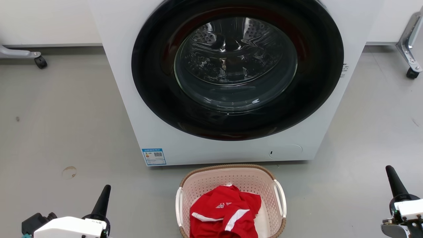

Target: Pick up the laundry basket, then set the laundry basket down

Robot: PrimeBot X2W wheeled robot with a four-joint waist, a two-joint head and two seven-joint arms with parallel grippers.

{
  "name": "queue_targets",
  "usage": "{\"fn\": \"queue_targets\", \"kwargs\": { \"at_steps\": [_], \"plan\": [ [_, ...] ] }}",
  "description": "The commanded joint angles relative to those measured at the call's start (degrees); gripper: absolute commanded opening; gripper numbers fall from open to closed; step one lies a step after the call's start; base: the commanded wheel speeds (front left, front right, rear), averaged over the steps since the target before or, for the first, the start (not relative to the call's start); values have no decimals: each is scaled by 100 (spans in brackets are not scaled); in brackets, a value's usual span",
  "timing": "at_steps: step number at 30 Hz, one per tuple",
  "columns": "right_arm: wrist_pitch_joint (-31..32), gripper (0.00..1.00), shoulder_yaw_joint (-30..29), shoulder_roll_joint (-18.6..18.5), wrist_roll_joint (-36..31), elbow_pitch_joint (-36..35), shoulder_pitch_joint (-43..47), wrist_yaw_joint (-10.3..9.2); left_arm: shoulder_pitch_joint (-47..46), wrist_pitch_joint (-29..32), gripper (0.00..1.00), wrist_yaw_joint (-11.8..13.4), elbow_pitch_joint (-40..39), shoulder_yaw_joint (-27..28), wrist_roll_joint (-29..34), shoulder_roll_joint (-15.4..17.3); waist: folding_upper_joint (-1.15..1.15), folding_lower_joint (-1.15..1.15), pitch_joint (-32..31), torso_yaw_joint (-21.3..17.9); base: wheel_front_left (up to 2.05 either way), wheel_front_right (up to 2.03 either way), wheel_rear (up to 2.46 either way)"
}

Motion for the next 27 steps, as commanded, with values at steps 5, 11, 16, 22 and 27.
{"fn": "queue_targets", "kwargs": {
  "at_steps": [5, 11, 16, 22, 27],
  "plan": [
    [99, 0, -63, -115, 294, -174, -369, -10, -376, 66, 0, -191, -30, 387, -165, -74, 0, 0, 10, -28, 0, 0, 0],
    [153, 0, -167, -100, 581, -184, -400, -11, -424, 126, 0, -352, 73, 608, -324, -256, 0, 0, 24, -64, 0, 0, 0],
    [198, 0, -253, -87, 820, -192, -426, -12, -464, 177, 0, -485, 160, 793, -455, -408, 0, 0, 35, -94, 0, 0, 0],
    [251, 0, -357, -72, 1107, -202, -457, -13, -513, 239, 0, -646, 263, 1017, -612, -592, 0, 0, 48, -130, 0, 0, 0],
    [296, 0, -443, -60, 1345, -210, -483, -14, -553, 291, 0, -779, 349, 1203, -740, -744, 0, 0, 59, -160, 0, 0, 0]
  ]
}}
